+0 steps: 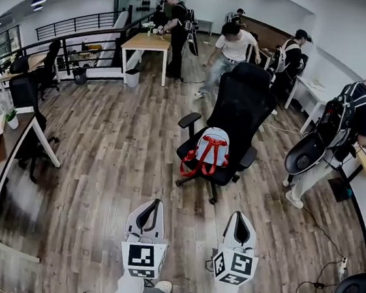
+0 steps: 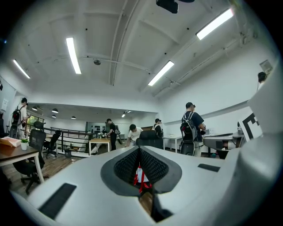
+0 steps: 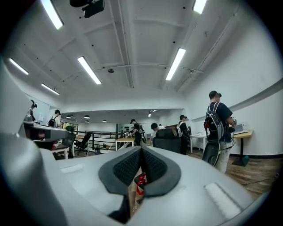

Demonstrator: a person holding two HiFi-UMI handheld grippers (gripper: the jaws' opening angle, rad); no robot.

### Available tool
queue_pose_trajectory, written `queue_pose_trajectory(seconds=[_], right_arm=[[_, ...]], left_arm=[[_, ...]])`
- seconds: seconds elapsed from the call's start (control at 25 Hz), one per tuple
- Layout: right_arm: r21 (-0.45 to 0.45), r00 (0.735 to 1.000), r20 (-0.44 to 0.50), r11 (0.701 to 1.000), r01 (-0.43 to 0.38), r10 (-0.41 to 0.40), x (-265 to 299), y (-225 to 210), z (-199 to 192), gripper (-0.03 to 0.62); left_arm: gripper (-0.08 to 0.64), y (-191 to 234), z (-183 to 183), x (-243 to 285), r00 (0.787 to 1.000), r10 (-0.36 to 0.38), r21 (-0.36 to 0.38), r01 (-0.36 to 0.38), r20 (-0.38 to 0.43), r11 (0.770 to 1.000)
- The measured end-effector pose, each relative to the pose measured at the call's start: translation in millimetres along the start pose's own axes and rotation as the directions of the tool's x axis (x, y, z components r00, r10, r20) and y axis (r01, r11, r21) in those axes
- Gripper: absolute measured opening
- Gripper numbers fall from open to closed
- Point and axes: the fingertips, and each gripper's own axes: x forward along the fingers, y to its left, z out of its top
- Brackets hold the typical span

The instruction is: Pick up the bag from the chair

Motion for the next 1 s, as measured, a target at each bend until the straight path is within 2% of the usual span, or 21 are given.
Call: queue_pose_trajectory(seconds=[0.28, 0.52, 0.76, 1.0], right_arm=[[-0.008, 1.0, -0.019, 1.0, 0.012, -0.012, 29.1, 7.5, -12.0, 0.011], [-0.007, 0.999, -0.049, 1.0, 0.006, -0.006, 70.7, 5.8, -23.4, 0.009], [-0.013, 0.998, -0.058, 1.0, -0.014, 0.013, 136.8, -9.3, -31.3, 0.011], [-0.022, 0.997, -0.05, 0.998, -0.055, 0.054, 223.4, -36.2, -28.0, 0.009]], left_arm=[[0.006, 11.0, -10.5, 30.9, 0.999, -0.032, -0.01, 0.032, -0.016, 0.999], [0.006, 20.4, -19.5, 71.0, 0.999, -0.032, -0.016, 0.032, -0.044, 0.999], [0.006, 28.1, -26.1, 133.6, 0.998, -0.011, -0.02, 0.01, -0.057, 1.0], [0.006, 28.2, -22.5, 219.6, 0.998, 0.021, -0.026, -0.023, -0.054, 0.999]])
